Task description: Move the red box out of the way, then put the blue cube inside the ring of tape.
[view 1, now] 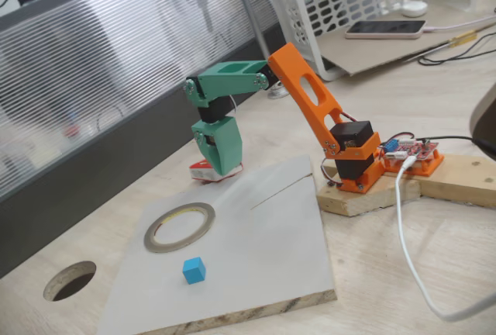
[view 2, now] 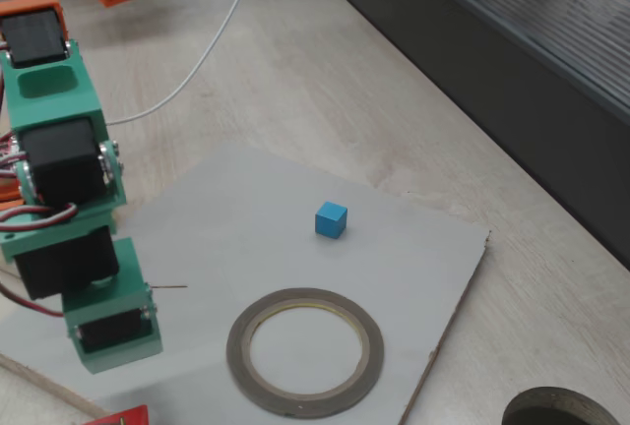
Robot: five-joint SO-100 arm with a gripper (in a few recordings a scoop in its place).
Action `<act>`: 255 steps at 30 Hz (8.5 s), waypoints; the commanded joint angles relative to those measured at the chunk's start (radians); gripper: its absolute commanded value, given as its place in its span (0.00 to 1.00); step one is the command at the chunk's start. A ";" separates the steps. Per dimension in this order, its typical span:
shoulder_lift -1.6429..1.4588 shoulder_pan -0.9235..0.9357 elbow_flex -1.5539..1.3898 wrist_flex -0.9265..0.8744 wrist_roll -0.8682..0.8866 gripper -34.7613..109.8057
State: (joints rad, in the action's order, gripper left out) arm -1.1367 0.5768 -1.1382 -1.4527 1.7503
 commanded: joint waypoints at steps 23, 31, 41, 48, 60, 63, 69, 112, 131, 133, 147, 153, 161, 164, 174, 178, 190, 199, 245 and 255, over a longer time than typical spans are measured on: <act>-0.387 -0.247 0.015 -0.383 0.003 0.24; -0.414 -0.472 0.015 -0.462 0.003 0.24; -0.414 -0.850 0.015 -0.552 0.012 0.24; -0.397 -0.991 0.015 -0.551 0.014 0.25; -0.155 -1.121 0.029 -0.221 0.015 0.25; -0.144 -1.114 0.020 -0.118 0.015 0.25; -0.144 -1.111 0.018 -0.087 0.015 0.25; -0.005 -0.962 0.032 -0.083 0.012 0.25; 0.009 -0.919 0.167 0.005 0.015 0.25; 0.009 -0.919 0.158 0.003 0.015 0.25; 0.005 -0.923 0.153 -0.210 0.015 0.25; -0.005 -0.922 0.167 -0.291 0.015 0.31; -0.003 -0.923 0.167 -0.293 0.015 0.39; -0.003 -0.923 0.167 -0.295 0.015 0.39; 0.006 -0.925 0.166 -0.304 0.017 0.45; 0.006 -0.925 0.156 -0.307 0.017 0.54; 0.009 -1.080 0.155 -0.307 0.017 0.59; 0.014 -1.071 0.164 -0.295 0.017 0.59; 0.153 -1.025 0.272 -0.176 0.017 0.59; 0.219 -0.994 0.275 -0.230 0.017 0.59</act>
State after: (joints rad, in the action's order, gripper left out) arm -0.9035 -0.4096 -0.8728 -1.6475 1.7595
